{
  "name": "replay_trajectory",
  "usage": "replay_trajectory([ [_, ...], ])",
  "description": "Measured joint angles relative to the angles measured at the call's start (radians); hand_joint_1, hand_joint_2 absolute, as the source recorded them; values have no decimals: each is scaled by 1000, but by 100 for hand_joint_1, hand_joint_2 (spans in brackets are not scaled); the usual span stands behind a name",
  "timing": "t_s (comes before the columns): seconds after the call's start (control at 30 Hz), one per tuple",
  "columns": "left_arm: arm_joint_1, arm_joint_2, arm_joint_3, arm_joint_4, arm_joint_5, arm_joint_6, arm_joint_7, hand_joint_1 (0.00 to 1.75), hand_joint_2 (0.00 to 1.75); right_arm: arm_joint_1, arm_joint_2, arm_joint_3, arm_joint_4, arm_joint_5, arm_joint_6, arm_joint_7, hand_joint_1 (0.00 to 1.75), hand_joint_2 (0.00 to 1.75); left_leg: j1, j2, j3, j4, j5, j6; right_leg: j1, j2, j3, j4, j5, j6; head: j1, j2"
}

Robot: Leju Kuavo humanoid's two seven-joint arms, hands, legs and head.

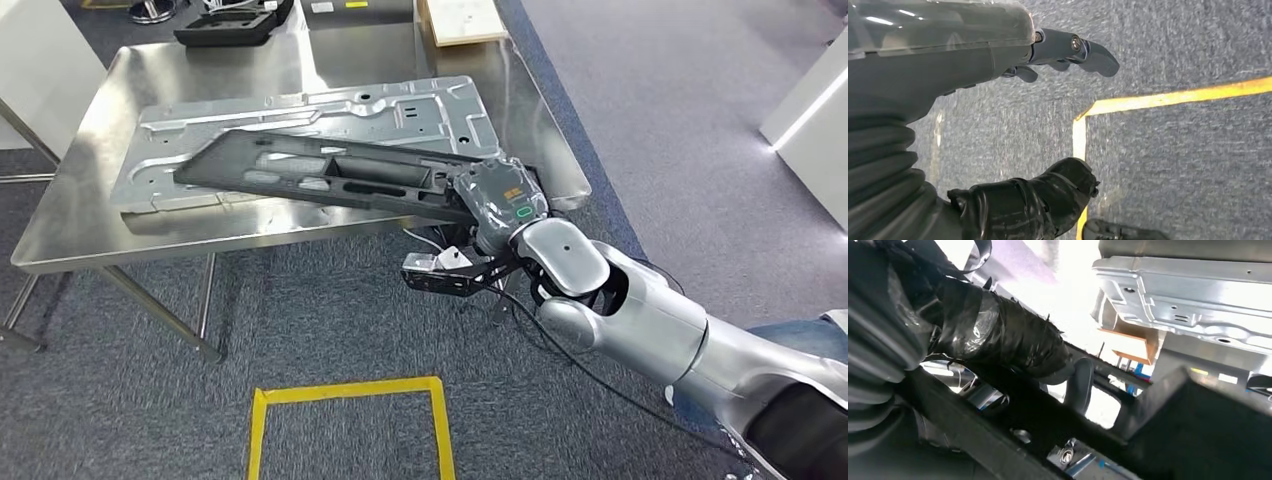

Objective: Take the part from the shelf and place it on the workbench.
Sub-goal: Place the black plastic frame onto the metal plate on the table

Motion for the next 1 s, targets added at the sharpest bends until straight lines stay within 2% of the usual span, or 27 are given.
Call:
replay_trajectory([
  [0.07, -2, -1, 0, 0, 0, 1, 1, 0, 175, 0, -4, 0, -1, 2, 0, 0, 175, 175, 8, 3, 13, -11, 14, 3, -2, -4, -18, 51, -36, 13, 4, 0],
  [0.13, -6, -2, 0, 0, -1, 1, 0, 0, 175, 1, -7, 0, -1, 3, 0, 1, 175, 175, 9, 5, 19, -12, 9, 5, -12, -10, -75, 167, -94, 26, 6, 0],
  [0.17, -7, -2, 0, 0, -1, 1, 0, 0, 175, 3, -8, 0, -1, 3, 0, 1, 175, 175, 9, 6, 19, -9, 5, 6, -18, -12, -107, 224, -115, 32, 7, 0],
  [0.2, -8, -2, 0, 0, -1, 1, 0, 0, 175, 7, -8, 0, -1, 4, 1, 2, 175, 175, 10, 6, 20, -6, 1, 5, -23, -12, -129, 260, -120, 37, 6, 0],
  [0.23, -7, -2, 0, 0, -1, 0, 0, 0, 175, 11, -9, 0, -1, 4, 1, 2, 175, 175, 11, 5, 21, -1, -5, 3, -29, -13, -135, 259, -106, 42, 7, 0],
  [0.27, -6, -2, 0, 0, -1, 0, 0, 0, 175, 13, -9, 0, -1, 5, 1, 3, 175, 175, 13, 4, 22, 6, -12, 0, -35, -14, -122, 220, -74, 46, 7, 0],
  [0.33, -4, -3, 0, 0, -2, -1, 1, 0, 175, 16, -11, 0, -1, 5, 1, 3, 175, 175, 17, 1, 23, 23, -28, -10, -42, -14, -73, 101, -13, 54, 8, 0],
  [0.37, -5, -3, 0, 0, -2, -1, 1, 0, 175, 17, -11, 0, -1, 5, 1, 2, 175, 175, 17, -1, 20, 31, -34, -16, -42, -12, -54, 58, 3, 54, 8, 0],
  [0.4, -6, -2, 0, 0, -3, -1, 2, 0, 175, 19, -11, 0, -2, 5, 1, 2, 175, 175, 17, -2, 18, 35, -37, -22, -41, -11, -46, 39, 5, 52, 9, 0],
  [0.5, -5, -2, 0, 0, -4, -2, 3, 0, 175, 24, -11, 0, -3, 5, 1, 3, 175, 175, 16, -4, 16, 34, -38, -37, -38, -9, -42, 36, 3, 34, 8, 0],
  [0.57, -3, -3, 0, 0, -4, -2, 4, 0, 175, 24, -13, 0, -3, 6, 1, 3, 175, 175, 17, 1, 4, 64, -63, -45, -40, -11, -35, 29, 5, 21, 7, 0],
  [0.6, -3, -3, 0, 0, -4, -2, 4, 0, 175, 24, -14, 0, -4, 6, 1, 3, 175, 175, 17, 6, -15, 109, -88, -47, -40, -12, -32, 26, 6, 15, 6, 0],
  [0.67, -4, -4, 0, 0, -4, -2, 4, 0, 175, 25, -15, 0, -4, 6, 1, 3, 175, 175, 17, 11, -76, 241, -148, -50, -36, -13, -31, 26, 4, 7, 4, 0],
  [0.7, -4, -4, 0, 0, -4, -2, 4, 0, 175, 25, -15, 0, -4, 6, 1, 3, 175, 175, 17, 11, -103, 296, -165, -49, -33, -14, -31, 26, 3, 6, 4, 0],
  [0.73, -4, -4, 0, 0, -4, -2, 4, 0, 175, 26, -15, 0, -4, 6, 1, 3, 175, 175, 17, 12, -113, 316, -163, -47, -31, -14, -30, 26, 3, 5, 5, 0],
  [0.77, -3, -4, 0, 0, -4, -3, 4, 0, 175, 27, -15, 0, -4, 6, 1, 3, 175, 175, 16, 12, -103, 295, -142, -44, -29, -14, -29, 26, 2, 4, 5, 0],
  [0.83, -4, -4, 0, 0, -4, -3, 4, 0, 175, 29, -15, 0, -4, 6, 1, 3, 175, 175, 12, 13, -38, 164, -78, -32, -26, -13, -25, 26, 1, 4, 5, 0],
  [0.87, -5, -3, 0, 0, -4, -3, 4, 0, 175, 28, -15, 0, -4, 6, 1, 3, 175, 175, 9, 13, -5, 101, -58, -26, -25, -14, -24, 26, 1, 6, 5, 0],
  [0.9, -7, -3, 0, 0, -4, -3, 4, 0, 175, 27, -15, 0, -4, 6, 1, 3, 175, 175, 5, 14, 16, 58, -49, -22, -24, -14, -25, 26, 0, 8, 5, 0],
  [0.93, -8, -3, 0, 0, -4, -3, 4, 0, 175, 26, -15, 0, -4, 6, 1, 3, 175, 175, 3, 14, 26, 37, -49, -19, -24, -14, -27, 26, 0, 13, 5, 0],
  [1.0, -7, -3, 0, 0, -5, -3, 4, 0, 175, 25, -15, 0, -4, 6, 1, 3, 175, 175, 1, 14, 32, 29, -49, -16, -23, -14, -27, 24, -1, 23, 5, 0],
])
